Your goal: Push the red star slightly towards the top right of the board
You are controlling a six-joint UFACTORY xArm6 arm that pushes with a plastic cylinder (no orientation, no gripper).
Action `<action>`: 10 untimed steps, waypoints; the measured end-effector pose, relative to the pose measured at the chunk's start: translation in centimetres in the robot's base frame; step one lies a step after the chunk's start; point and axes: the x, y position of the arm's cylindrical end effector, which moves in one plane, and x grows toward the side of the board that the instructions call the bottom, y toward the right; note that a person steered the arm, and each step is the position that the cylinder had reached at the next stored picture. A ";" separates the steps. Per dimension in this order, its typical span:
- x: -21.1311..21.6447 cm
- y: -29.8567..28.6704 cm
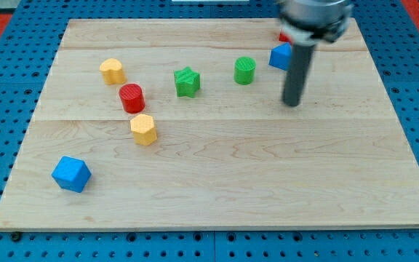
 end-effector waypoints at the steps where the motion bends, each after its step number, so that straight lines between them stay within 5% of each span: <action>1: -7.2 3.1; 2: -10.2 4.3; 4: -11.3 -5.1; 5: -14.8 -1.0; 7: -16.8 -7.3; 9: -17.6 1.7; 10: -17.1 0.0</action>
